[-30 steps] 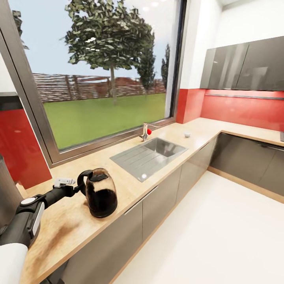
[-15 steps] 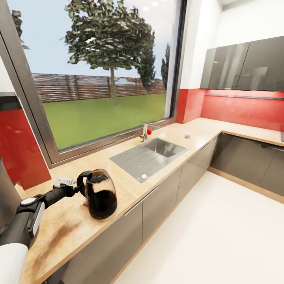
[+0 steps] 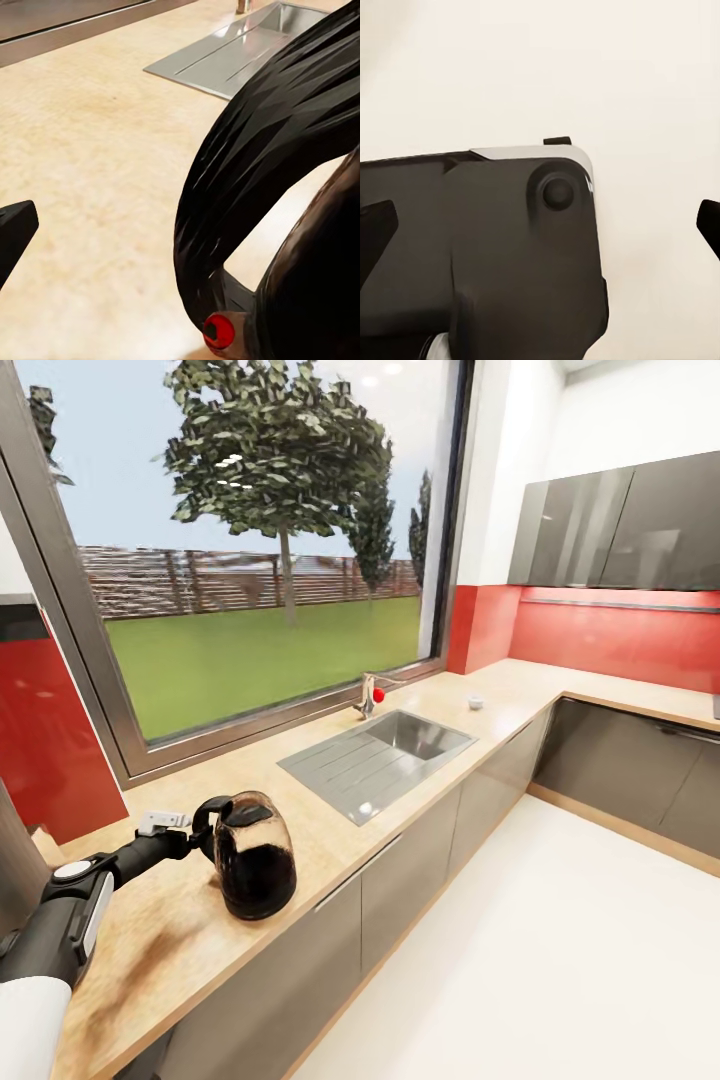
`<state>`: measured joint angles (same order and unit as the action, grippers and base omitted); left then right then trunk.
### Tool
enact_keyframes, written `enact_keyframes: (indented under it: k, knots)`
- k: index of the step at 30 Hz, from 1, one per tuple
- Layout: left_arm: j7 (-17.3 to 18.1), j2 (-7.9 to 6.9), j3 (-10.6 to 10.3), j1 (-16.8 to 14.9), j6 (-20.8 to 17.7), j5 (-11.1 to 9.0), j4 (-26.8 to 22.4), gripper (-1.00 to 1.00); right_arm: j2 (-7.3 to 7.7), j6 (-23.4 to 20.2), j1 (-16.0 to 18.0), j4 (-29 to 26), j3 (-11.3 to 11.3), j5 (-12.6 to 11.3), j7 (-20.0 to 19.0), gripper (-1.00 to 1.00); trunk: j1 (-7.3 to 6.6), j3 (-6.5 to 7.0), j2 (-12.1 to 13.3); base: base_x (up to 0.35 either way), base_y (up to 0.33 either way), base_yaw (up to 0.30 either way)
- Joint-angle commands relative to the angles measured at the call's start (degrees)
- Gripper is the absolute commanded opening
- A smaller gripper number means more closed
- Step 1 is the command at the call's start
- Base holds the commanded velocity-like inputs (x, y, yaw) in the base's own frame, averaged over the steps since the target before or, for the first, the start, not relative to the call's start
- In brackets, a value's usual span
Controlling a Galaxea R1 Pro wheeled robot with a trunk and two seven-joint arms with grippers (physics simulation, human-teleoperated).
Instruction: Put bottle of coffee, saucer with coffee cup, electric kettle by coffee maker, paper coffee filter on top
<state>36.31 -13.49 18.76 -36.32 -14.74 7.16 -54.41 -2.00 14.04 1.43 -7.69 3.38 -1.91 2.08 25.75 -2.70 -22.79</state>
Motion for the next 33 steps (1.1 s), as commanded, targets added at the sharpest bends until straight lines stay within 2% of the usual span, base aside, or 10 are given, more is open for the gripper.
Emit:
enact_keyframes:
  k: [1,33]
  knots:
    - [0.43,0.04,0.18,-0.07,-0.29,0.40,-0.08,1.00,-0.03,0.22,0.05,0.04,0.31,-0.20,-0.06,1.00,0.04,-0.13,-0.13,0.002,0.000,0.000]
    - [0.43,0.04,0.14,-0.07,-0.29,0.42,-0.10,1.00,-0.03,0.26,0.03,0.04,0.31,-0.20,-0.06,1.00,0.04,-0.13,-0.13,0.041,0.000,0.000]
